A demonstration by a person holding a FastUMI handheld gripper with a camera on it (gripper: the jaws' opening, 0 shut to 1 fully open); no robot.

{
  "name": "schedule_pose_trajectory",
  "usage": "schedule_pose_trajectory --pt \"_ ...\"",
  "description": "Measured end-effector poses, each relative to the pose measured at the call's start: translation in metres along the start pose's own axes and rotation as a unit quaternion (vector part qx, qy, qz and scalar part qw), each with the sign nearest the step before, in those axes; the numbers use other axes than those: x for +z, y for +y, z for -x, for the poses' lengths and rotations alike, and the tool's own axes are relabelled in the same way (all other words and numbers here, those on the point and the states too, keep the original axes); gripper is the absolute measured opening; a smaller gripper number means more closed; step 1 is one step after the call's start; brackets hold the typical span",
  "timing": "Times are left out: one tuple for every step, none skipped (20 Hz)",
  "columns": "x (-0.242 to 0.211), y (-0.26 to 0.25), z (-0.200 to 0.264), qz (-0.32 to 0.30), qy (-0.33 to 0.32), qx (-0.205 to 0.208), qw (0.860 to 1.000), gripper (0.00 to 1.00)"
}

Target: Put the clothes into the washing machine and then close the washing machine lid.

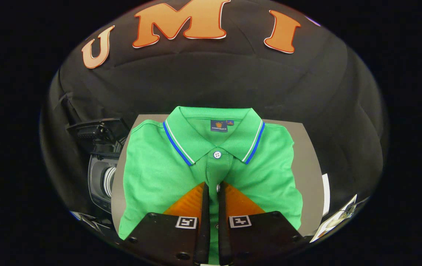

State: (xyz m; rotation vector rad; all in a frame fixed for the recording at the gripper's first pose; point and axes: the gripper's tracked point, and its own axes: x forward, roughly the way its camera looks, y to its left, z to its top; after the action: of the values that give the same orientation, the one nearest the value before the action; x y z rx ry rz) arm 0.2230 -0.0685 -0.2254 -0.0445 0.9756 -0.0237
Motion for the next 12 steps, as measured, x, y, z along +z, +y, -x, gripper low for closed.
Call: schedule_pose_trajectory --pt "-0.001 -0.001 -0.002 0.004 -0.003 -0.001 1.0 0.18" --pt "-0.001 -0.001 0.0 0.006 -0.007 -0.003 1.0 0.18" --pt "-0.001 0.002 0.0 0.012 -0.009 0.004 1.0 0.18" --pt "0.003 0.001 -0.001 0.015 -0.023 0.005 1.0 0.18" --pt "-0.001 0.0 0.001 0.012 -0.02 0.009 1.0 0.09" --pt "0.002 -0.001 0.002 0.006 -0.028 0.011 1.0 0.09" --pt "0.003 0.001 0.002 -0.006 -0.033 0.015 0.999 0.09" --pt "0.005 0.0 0.004 -0.016 -0.042 0.019 0.999 0.09" --pt "0.006 0.0 0.006 -0.023 -0.056 0.02 0.998 0.09" --pt "0.011 -0.001 0.01 -0.024 -0.074 0.018 0.997 0.09" --pt "0.016 -0.001 0.015 -0.024 -0.092 0.018 0.995 0.09" --pt "0.021 0.001 0.021 -0.026 -0.105 0.02 0.994 0.09"
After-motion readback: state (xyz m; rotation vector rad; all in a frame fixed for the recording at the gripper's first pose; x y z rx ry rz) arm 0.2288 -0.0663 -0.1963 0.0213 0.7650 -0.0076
